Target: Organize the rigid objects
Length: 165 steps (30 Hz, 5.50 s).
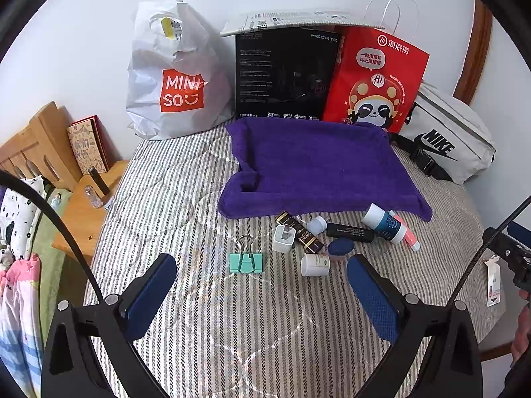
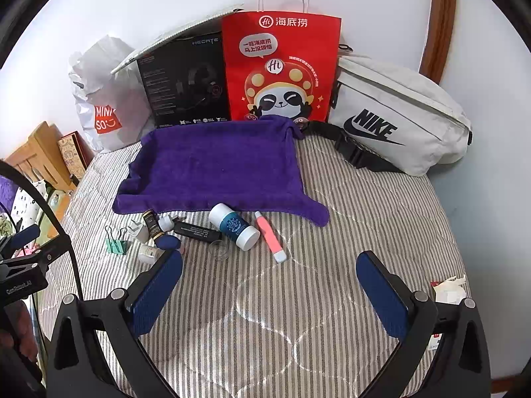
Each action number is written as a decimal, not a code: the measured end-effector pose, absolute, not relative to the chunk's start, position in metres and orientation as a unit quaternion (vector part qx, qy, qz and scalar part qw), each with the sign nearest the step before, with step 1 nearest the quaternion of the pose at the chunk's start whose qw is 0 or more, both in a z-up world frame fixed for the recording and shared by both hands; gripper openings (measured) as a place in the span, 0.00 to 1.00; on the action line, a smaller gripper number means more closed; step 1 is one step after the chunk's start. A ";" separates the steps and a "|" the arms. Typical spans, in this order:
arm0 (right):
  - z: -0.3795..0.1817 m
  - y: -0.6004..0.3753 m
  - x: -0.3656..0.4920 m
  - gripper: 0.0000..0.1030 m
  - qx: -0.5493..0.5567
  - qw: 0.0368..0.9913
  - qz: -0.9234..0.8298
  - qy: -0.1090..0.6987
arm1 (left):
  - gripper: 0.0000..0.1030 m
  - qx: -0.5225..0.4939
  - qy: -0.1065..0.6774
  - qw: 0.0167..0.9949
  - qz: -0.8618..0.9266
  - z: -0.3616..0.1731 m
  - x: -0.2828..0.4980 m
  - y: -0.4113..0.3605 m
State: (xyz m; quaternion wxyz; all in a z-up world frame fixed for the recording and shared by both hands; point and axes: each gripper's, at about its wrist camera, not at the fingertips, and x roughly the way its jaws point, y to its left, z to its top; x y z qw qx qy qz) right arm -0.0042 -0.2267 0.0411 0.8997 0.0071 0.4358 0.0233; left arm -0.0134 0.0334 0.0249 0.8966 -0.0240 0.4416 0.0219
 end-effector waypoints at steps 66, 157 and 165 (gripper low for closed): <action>-0.077 -0.255 0.085 0.68 -0.021 0.867 0.074 0.493 | 0.39 -0.026 0.428 0.902 0.045 -0.115 0.029 0.057; -0.082 -0.206 0.281 0.45 -0.027 0.858 0.125 0.498 | 0.38 -0.070 0.441 0.892 -0.074 -0.085 0.224 0.048; -0.056 -0.219 0.222 0.51 -0.014 0.869 0.136 0.476 | 0.38 -0.039 0.467 0.882 -0.058 -0.100 0.245 0.042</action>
